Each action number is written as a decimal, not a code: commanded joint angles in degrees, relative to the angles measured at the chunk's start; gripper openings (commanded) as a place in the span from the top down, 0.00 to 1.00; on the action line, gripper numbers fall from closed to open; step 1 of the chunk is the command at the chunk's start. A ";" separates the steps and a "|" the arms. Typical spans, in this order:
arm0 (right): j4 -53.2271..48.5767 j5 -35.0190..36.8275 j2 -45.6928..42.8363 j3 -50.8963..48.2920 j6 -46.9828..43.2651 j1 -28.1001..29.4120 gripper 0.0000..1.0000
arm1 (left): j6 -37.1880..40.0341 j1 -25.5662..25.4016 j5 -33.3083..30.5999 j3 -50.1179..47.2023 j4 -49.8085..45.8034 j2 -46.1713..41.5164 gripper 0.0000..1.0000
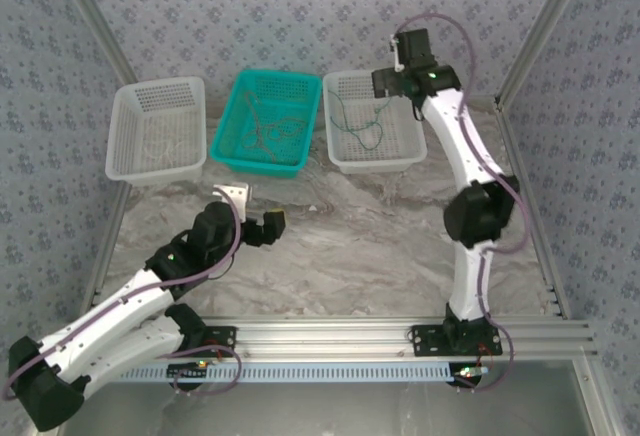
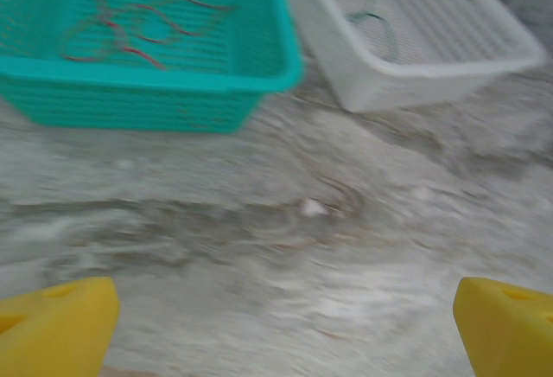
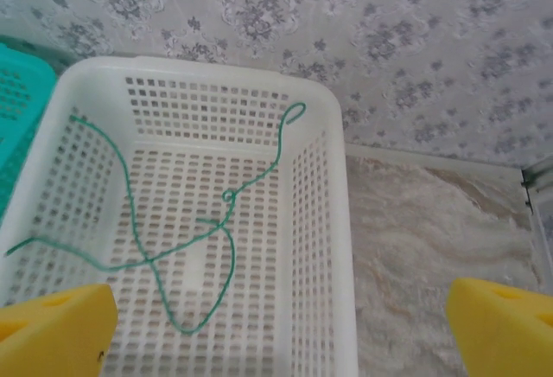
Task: Untangle the cables
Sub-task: Reset both arms
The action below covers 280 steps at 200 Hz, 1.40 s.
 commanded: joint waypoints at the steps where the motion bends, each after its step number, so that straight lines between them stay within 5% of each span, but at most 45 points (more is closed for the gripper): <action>1: 10.93 -2.88 -13.51 -18.08 5.63 -1.68 0.00 | 3.61 1.93 -14.85 1.17 -0.82 -0.28 0.00; 67: 40.49 6.78 -50.41 -78.46 6.72 -1.09 0.00 | 14.96 13.62 -22.27 -8.55 9.34 -4.60 0.01; 105: 48.12 14.03 -56.39 -96.15 6.47 -1.85 0.00 | 16.46 21.08 -22.25 -15.20 14.86 -7.05 0.01; 124: 59.65 18.27 -54.12 -104.12 4.52 -3.33 0.00 | 16.42 23.86 -21.38 -17.75 17.91 -6.66 0.01; 158: 63.63 12.70 -43.17 -99.50 5.03 -9.96 0.00 | 15.64 28.42 -17.35 -18.88 21.47 -3.09 0.01; 196: 81.73 3.78 -35.01 -100.13 1.81 -13.20 0.00 | 15.36 31.02 -13.27 -17.91 22.80 0.42 0.01; 215: 96.49 -2.44 -23.54 -101.52 -0.23 -15.60 0.00 | 15.20 31.29 -13.12 -18.17 22.78 -0.12 0.01; 226: 87.92 -3.20 -26.53 -100.09 0.07 -15.54 0.00 | 15.11 31.44 -12.93 -18.17 22.40 -0.65 0.01; 236: 94.74 -5.37 -24.85 -101.67 -0.12 -16.37 0.00 | 15.09 31.48 -12.76 -18.26 21.96 -1.17 0.01; 280: 89.90 -3.62 -25.66 -99.98 -0.49 -15.36 0.00 | 17.65 32.01 -5.78 -17.61 22.52 0.92 0.01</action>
